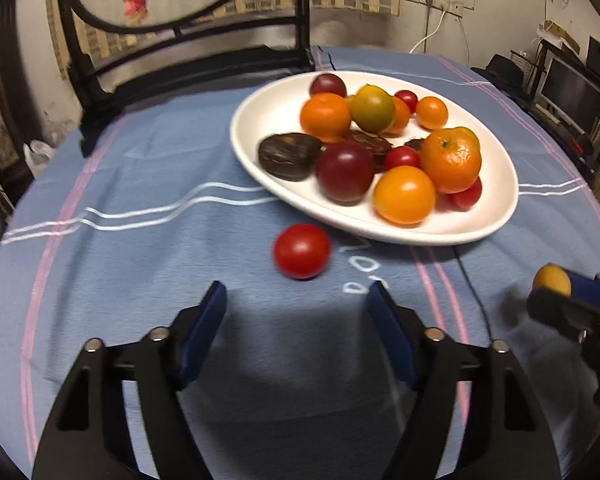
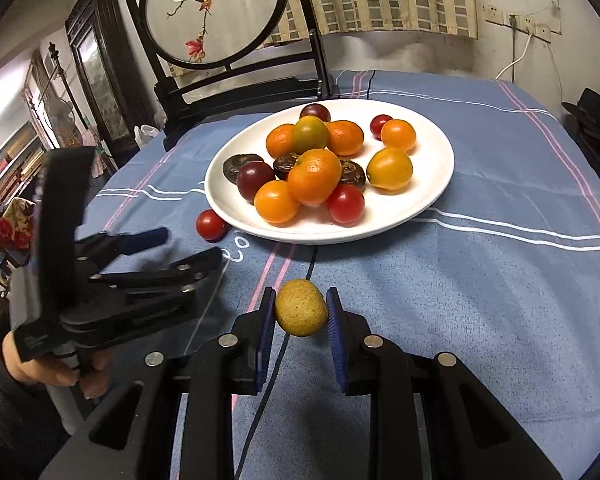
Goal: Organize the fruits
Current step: 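Grasp a red tomato with the left gripper while the right gripper holds the yellow fruit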
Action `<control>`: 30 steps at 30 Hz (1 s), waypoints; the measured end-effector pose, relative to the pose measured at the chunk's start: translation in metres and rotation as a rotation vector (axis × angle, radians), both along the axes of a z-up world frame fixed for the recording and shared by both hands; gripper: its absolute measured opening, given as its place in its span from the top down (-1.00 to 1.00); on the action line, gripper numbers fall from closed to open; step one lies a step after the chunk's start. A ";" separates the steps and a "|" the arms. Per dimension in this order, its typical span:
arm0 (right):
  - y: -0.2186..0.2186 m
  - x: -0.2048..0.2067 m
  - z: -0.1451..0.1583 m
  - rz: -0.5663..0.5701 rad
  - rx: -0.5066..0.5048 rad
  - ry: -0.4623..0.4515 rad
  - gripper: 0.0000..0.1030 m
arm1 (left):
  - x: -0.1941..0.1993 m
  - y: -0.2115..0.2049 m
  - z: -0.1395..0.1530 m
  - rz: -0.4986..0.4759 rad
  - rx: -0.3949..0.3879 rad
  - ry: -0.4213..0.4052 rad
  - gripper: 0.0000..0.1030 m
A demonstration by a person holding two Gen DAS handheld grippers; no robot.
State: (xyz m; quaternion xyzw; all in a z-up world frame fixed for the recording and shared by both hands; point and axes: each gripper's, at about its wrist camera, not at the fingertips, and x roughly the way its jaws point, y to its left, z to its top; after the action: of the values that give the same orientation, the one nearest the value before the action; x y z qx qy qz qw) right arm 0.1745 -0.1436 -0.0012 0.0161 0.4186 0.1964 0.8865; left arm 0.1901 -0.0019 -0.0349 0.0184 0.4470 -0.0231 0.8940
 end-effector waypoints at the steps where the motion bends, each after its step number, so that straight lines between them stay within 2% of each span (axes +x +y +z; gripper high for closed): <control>1: 0.000 -0.001 0.001 0.002 0.002 -0.001 0.50 | 0.003 0.000 -0.001 -0.001 -0.012 0.007 -0.21; 9: 0.000 -0.005 0.006 0.024 0.035 0.001 0.50 | 0.019 0.002 -0.004 0.010 -0.021 0.013 0.03; 14: 0.001 -0.003 0.003 0.029 0.033 0.017 0.50 | 0.029 0.002 -0.002 0.008 -0.043 0.020 0.40; 21: 0.000 -0.003 0.003 0.014 0.016 0.008 0.50 | 0.018 -0.007 0.007 -0.028 -0.035 0.004 0.41; 30: -0.001 -0.002 0.007 -0.004 0.019 -0.023 0.50 | -0.011 -0.015 0.044 -0.069 -0.048 -0.063 0.41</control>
State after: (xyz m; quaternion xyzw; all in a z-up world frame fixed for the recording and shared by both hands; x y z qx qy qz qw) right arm 0.1726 -0.1448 0.0059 0.0232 0.4066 0.1987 0.8914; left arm 0.1787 -0.0172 0.0089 0.0130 0.4172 -0.0640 0.9065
